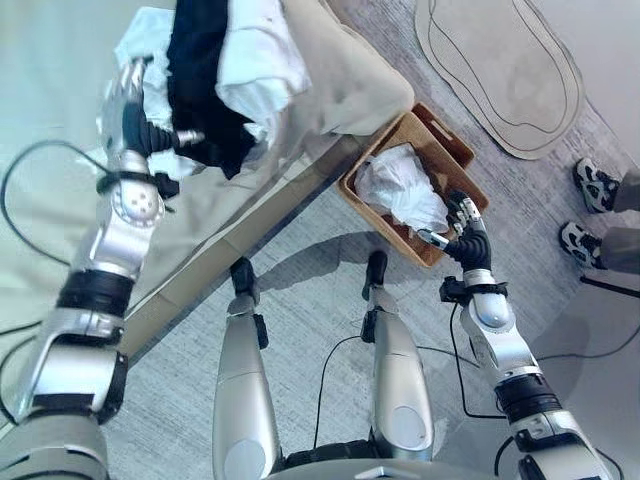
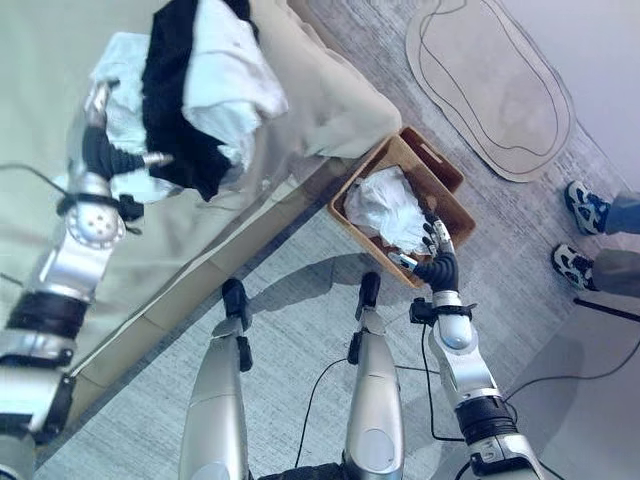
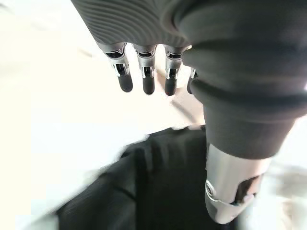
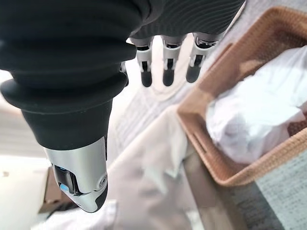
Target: Pick up clothes into the bucket
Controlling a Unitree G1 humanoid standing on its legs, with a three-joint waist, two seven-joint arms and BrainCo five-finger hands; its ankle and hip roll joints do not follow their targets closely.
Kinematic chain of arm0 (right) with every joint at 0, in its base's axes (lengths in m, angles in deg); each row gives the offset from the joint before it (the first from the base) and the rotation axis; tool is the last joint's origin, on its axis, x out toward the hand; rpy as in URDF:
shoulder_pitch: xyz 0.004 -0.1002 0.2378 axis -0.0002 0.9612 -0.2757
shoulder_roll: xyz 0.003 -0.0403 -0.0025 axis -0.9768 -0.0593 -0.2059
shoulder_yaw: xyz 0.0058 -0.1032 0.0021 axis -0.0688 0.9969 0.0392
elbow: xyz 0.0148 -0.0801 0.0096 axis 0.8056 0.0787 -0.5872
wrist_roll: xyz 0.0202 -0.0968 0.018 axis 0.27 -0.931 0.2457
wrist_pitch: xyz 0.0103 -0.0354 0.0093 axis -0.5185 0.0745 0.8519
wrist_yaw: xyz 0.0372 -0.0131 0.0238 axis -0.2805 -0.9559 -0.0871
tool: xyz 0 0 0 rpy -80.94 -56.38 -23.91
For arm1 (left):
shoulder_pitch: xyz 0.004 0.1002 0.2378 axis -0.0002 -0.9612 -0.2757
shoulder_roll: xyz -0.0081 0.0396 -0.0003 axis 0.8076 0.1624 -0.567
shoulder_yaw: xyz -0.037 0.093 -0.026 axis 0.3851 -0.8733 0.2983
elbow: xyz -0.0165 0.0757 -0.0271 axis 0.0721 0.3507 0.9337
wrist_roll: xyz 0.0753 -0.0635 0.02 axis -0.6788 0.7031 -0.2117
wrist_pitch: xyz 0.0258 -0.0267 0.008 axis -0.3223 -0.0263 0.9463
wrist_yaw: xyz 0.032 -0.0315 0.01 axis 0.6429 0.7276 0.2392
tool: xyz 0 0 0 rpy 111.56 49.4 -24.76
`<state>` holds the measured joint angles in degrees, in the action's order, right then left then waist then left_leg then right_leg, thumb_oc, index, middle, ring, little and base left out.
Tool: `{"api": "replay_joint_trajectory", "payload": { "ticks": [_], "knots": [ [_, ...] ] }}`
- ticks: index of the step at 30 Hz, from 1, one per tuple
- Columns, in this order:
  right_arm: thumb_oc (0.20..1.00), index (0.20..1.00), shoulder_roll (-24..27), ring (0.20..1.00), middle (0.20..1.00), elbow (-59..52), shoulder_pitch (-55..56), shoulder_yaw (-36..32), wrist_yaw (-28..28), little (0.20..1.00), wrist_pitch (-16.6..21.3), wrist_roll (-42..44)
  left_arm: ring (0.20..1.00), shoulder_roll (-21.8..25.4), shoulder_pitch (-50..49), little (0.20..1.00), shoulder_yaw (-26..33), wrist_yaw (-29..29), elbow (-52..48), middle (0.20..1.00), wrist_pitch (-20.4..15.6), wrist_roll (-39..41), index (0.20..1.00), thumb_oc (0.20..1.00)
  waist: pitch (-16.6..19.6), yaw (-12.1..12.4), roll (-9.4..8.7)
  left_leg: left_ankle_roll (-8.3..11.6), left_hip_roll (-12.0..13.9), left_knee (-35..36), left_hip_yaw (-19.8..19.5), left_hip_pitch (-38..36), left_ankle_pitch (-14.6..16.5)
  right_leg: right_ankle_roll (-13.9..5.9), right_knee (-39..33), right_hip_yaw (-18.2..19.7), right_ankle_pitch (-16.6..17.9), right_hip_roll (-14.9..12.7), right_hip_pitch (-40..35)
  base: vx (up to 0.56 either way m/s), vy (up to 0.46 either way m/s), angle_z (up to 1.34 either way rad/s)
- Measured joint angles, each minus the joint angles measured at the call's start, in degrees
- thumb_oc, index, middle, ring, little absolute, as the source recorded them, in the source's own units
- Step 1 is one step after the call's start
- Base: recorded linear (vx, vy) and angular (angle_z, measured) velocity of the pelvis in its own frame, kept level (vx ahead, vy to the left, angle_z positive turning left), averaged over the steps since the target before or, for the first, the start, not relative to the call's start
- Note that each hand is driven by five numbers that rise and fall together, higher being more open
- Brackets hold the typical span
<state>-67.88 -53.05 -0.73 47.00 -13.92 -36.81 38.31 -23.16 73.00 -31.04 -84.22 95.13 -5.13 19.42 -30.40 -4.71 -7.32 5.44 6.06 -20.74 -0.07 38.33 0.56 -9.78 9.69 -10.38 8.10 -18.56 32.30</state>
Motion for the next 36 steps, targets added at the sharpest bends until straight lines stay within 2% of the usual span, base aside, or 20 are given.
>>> {"api": "replay_joint_trajectory", "payload": {
  "ticks": [4,8,11,18,21,24,30,33,36],
  "knots": [
    [1.0,1.0,-0.96,1.0,1.0,0.21,0.38,-1.0,-0.18,1.0,-0.41,-0.44,1.0,-2.42,-14.49,1.0,5.93,2.49,-6.13,1.0,-1.97,5.36,1.0,1.0,0.03,1.3,0.41,0.08,-0.47,0.18,0.18,-0.62,0.08,0.32,-1.13,-0.22,-0.24,-0.52,-1.2,0.0,0.013,0.03],
    [1.0,1.0,-1.01,1.0,1.0,0.36,1.65,-2.23,-0.68,1.0,-1.06,-0.43,1.0,-3.62,-22.71,1.0,5.64,6.66,-8.27,1.0,-5.46,14.54,1.0,1.0,0.08,3.21,1.38,0.07,-0.8,0.39,0.07,-1.47,0.1,0.28,-1.85,-0.64,-0.14,-0.76,-2.53,0.0,0.014,0.05],
    [1.0,1.0,-0.95,1.0,1.0,0.28,1.73,-2.48,-1.25,1.0,-1.04,-0.43,1.0,-3.84,-23.2,1.0,5.6,7.7,-12.54,1.0,-8.89,18.15,1.0,1.0,0.1,3.92,1.54,0.17,-0.96,0.56,0.03,-1.81,0.15,0.29,-1.92,-0.94,-0.13,-0.97,-2.93,0.0,0.004,0.04],
    [1.0,1.0,-0.94,1.0,1.0,0.1,1.97,-2.44,-1.27,1.0,-0.75,-0.44,1.0,-6.12,-17.02,1.0,5.5,4.55,-19.29,1.0,-12.19,17.76,1.0,1.0,0.18,3.87,1.8,0.01,-1.25,0.35,-0.09,-2.0,0.0,-0.08,-1.61,-1.12,0.09,-1.26,-3.21,0.0,-0.003,0.02],
    [1.0,1.0,-0.78,1.0,1.0,0.19,2.24,-2.25,-1.22,1.0,-0.7,-0.44,1.0,-6.41,-11.76,1.0,4.48,1.43,-19.12,1.0,-12.07,15.1,1.0,1.0,0.19,3.78,1.83,0.01,-1.21,0.23,-0.12,-2.52,0.0,-0.15,-1.32,-1.12,0.14,-1.24,-3.68,0.0,0.0,0.0],
    [1.0,1.0,-0.49,1.0,1.0,0.09,1.93,-1.91,-1.17,1.0,-0.63,-0.46,1.0,-6.18,-4.06,1.0,1.55,-1.82,-16.72,1.0,-10.76,7.86,1.0,1.0,0.29,3.19,1.95,0.01,-1.18,0.09,-0.14,-2.81,0.02,-0.15,-1.02,-1.12,0.13,-1.25,-3.94,0.0,0.0,0.0],
    [1.0,1.0,-0.27,1.0,1.0,0.02,1.32,-1.77,-1.15,1.0,-0.62,-0.44,1.0,-3.06,2.46,1.0,-1.67,-3.53,-12.32,1.0,-7.76,-0.95,1.0,1.0,0.36,0.85,1.88,0.02,-1.22,-0.22,-0.09,-2.35,0.06,0.13,-1.02,-1.0,-0.05,-1.28,-3.56,0.0,0.003,-0.01],
    [1.0,1.0,-0.06,1.0,1.0,0.09,1.14,-1.65,-1.14,1.0,-0.63,-0.43,1.0,-1.18,8.46,1.0,-7.32,-4.13,-6.2,1.0,-5.46,-4.89,1.0,1.0,1.11,0.63,1.89,0.03,-1.06,-0.8,-0.08,-0.76,0.06,0.19,-0.85,-0.79,0.02,-1.09,-2.1,0.0,0.023,-0.02],
    [1.0,1.0,0.25,1.0,1.0,0.04,0.32,-0.35,-1.16,1.0,-0.63,-0.44,1.0,0.93,12.3,1.0,-10.17,-4.53,-2.08,1.0,-3.43,-7.93,1.0,1.0,1.15,-0.55,1.85,0.11,-0.96,-2.06,-0.07,0.58,0.36,-0.04,-0.31,-0.31,0.62,-0.94,-0.91,-0.02,0.031,-0.03]
  ]
}}
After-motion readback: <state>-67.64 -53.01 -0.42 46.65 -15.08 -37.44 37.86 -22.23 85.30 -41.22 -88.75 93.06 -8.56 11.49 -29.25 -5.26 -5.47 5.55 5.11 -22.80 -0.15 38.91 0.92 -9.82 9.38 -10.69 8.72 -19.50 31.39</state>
